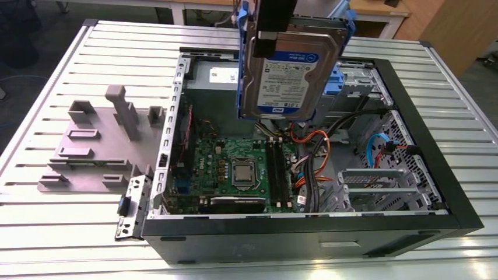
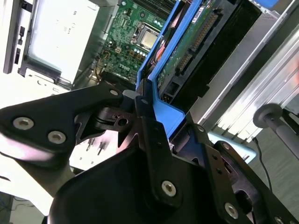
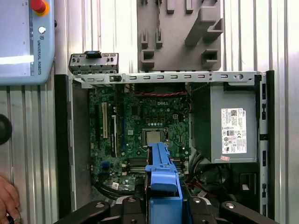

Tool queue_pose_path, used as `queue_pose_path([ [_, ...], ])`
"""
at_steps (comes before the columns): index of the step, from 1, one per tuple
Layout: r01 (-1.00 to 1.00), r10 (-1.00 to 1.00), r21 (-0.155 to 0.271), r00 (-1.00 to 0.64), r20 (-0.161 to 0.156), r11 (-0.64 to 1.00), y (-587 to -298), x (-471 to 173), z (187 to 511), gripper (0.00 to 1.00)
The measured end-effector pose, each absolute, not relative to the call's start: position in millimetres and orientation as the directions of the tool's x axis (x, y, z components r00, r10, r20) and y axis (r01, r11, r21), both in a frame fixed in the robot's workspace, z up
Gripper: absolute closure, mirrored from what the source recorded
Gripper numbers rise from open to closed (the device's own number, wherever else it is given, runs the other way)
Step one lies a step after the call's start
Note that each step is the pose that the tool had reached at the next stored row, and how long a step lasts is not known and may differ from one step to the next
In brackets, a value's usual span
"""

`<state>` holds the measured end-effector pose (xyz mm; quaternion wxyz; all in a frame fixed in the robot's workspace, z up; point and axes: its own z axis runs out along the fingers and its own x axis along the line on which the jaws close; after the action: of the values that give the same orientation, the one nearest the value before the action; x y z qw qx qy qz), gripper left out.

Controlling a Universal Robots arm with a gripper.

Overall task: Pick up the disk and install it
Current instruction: 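Insert the disk into the insertion slot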

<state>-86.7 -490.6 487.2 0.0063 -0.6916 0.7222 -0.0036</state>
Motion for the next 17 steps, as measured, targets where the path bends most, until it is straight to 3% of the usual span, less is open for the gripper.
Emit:
queue_pose_path([
  [17,-0.999,-0.999,-0.014,-0.043,-0.001,0.043,-501.2,-73.9,486.9,0.64],
])
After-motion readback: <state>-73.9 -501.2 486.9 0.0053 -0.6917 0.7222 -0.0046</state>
